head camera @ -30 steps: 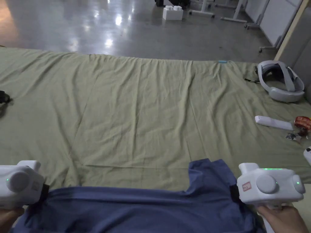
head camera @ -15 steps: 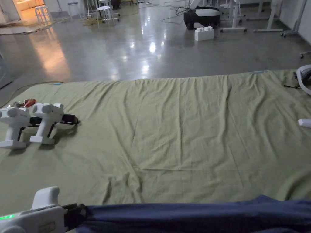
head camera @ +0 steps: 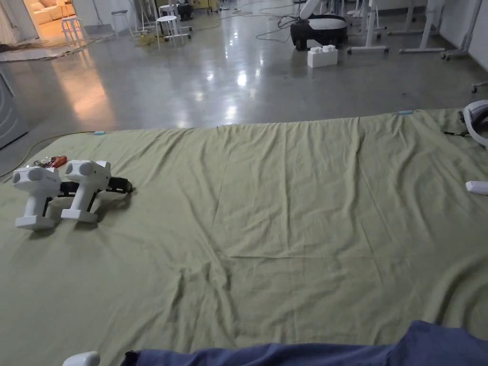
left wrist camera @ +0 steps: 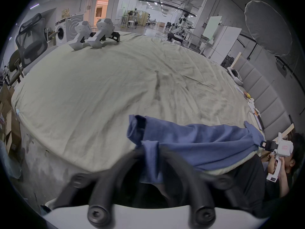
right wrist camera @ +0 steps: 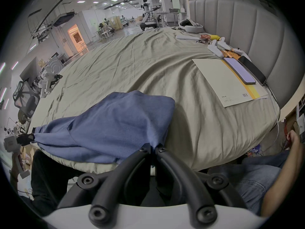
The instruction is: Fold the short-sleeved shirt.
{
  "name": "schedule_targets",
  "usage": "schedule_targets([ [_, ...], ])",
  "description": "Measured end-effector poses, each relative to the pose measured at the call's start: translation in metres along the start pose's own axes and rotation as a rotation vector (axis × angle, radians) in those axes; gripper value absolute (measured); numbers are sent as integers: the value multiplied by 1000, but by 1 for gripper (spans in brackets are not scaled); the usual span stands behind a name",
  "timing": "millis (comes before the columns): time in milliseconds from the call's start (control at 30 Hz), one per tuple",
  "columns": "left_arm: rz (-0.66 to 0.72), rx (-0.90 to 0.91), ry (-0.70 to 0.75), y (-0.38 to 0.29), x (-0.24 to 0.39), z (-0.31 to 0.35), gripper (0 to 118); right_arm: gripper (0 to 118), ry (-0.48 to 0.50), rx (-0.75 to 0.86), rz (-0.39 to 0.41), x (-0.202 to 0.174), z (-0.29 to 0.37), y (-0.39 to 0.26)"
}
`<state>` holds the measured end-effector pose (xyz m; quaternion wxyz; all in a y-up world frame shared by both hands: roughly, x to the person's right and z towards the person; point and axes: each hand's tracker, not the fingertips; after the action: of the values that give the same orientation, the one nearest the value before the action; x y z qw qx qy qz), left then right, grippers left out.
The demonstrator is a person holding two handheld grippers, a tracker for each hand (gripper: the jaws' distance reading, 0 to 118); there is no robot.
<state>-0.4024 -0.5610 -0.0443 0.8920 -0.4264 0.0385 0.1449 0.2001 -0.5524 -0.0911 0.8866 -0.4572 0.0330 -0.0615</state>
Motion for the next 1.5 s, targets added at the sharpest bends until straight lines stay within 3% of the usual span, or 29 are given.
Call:
schedule_targets([
  [33,6,-12,35,0,-2,-2,73,21,1,2,-6,4,-3,-1],
  [67,10,-2,42,0,-3,-2,91,44,-2,22,-21,4,-2,-2],
  [100,19,29,51,0,-5,3,91,68,7,31,-38,6,-1,-1],
  [133,31,54,75,3,-4,12,91,73,0,39,-55,6,3,2],
  [233,8,212,128,14,6,45,91,73,0,124,-59,9,24,12],
  [367,-117,487,280,27,43,104,91,73,4,275,30,-11,71,28],
  [500,-235,691,225,32,89,162,91,73,32,464,158,-41,113,35],
  [600,-289,737,125,27,118,189,90,73,88,547,169,-83,142,42],
  [667,-290,751,103,24,133,192,77,69,115,587,171,-99,151,46],
  [700,-293,753,105,23,137,191,66,59,106,594,179,-106,153,47],
  [767,-318,734,111,25,146,192,17,18,60,629,217,-118,157,47],
  [800,-326,736,112,26,149,191,4,14,62,631,230,-121,157,47],
  [867,-327,742,116,25,151,190,1,11,64,627,238,-126,155,46],
  [933,-324,724,22,27,150,195,1,6,82,613,254,-131,154,45],
  [1167,-298,699,0,32,148,195,1,4,34,645,270,-130,148,40],
  [1367,-237,635,-169,36,133,189,2,3,25,635,284,-126,141,41],
  [1400,-201,597,-209,39,127,186,14,3,31,631,276,-124,140,41],
  [1433,-145,540,-256,43,118,180,63,3,46,627,266,-122,140,40],
  [1467,-93,491,-275,46,107,173,97,3,65,619,263,-119,140,40],
  [1500,-54,412,-288,48,97,164,103,3,65,619,262,-121,140,39],
])
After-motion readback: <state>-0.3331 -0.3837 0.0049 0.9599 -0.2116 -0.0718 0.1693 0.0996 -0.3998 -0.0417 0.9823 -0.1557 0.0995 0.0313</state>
